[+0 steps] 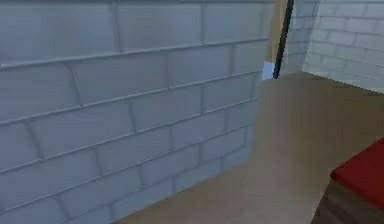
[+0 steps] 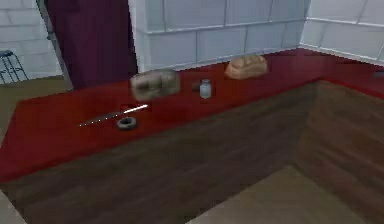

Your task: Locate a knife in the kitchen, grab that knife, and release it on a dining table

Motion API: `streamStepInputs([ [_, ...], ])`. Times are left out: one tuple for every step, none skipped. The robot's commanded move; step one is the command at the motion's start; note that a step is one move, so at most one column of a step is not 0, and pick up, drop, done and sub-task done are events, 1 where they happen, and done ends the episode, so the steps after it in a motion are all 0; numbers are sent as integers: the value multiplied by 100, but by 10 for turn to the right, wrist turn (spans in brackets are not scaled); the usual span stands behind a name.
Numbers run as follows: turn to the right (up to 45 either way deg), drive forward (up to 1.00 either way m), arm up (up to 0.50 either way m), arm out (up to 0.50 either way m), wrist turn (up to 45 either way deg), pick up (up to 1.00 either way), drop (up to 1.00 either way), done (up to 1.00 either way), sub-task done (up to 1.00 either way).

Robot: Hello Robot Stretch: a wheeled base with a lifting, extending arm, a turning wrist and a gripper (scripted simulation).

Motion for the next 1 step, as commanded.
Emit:
streamStepInputs([
  [450, 0, 0, 0, 0, 0, 0, 0, 0],
])
